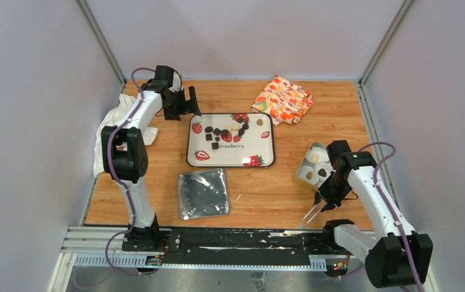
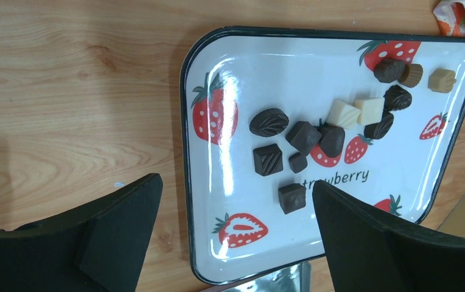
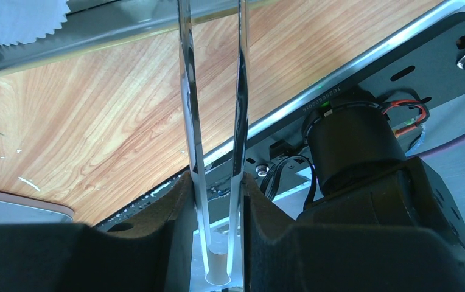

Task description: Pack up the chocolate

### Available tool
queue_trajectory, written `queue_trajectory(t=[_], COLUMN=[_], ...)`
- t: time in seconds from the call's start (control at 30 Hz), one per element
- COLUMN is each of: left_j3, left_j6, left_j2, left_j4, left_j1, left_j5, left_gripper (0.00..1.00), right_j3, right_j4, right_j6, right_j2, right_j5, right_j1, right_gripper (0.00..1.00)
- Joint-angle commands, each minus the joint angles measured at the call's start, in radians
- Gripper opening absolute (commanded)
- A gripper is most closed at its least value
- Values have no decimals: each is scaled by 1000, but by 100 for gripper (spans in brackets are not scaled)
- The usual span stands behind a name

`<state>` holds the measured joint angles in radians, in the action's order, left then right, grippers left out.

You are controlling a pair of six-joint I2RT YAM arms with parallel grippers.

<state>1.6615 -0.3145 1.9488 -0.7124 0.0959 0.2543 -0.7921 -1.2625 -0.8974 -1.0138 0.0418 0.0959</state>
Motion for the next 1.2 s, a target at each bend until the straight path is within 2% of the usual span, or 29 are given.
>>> queue_trajectory(t=[0.0,0.23,0.5,0.6,0.63,0.73,0.97,1.17], left_j3=[32,35,31,27,27,33,38,29], left_j6=[-1,-3,1,2,2,2,-2,-5], left_j2=[8,12,5,3,2,0,-20,-51], left_j4=[2,1,-3,-4,-3,-3,-3,-6], left_j1=[-5,-5,-5,-5,-5,-5,-5,-5], left_j5=[4,6,-12,-12,-10,-6,1,3], left_gripper=[100,100,100,100,100,100,100,100], right_j3=[12,-1,3,-9,-13,-34,-95,-154], right_j4=[-11,3,29,28,26,28,75,244], right_j6=[7,13,11,13,18,47,111,124], right_j2=[-2,-10,-11,-2,3,13,37,66], right_j5=[14,6,3,0,1,13,47,77], right_j1=[-17,-22,-27,-27,-27,-27,-13,68], right_gripper=[29,39,43,37,32,1,0,0])
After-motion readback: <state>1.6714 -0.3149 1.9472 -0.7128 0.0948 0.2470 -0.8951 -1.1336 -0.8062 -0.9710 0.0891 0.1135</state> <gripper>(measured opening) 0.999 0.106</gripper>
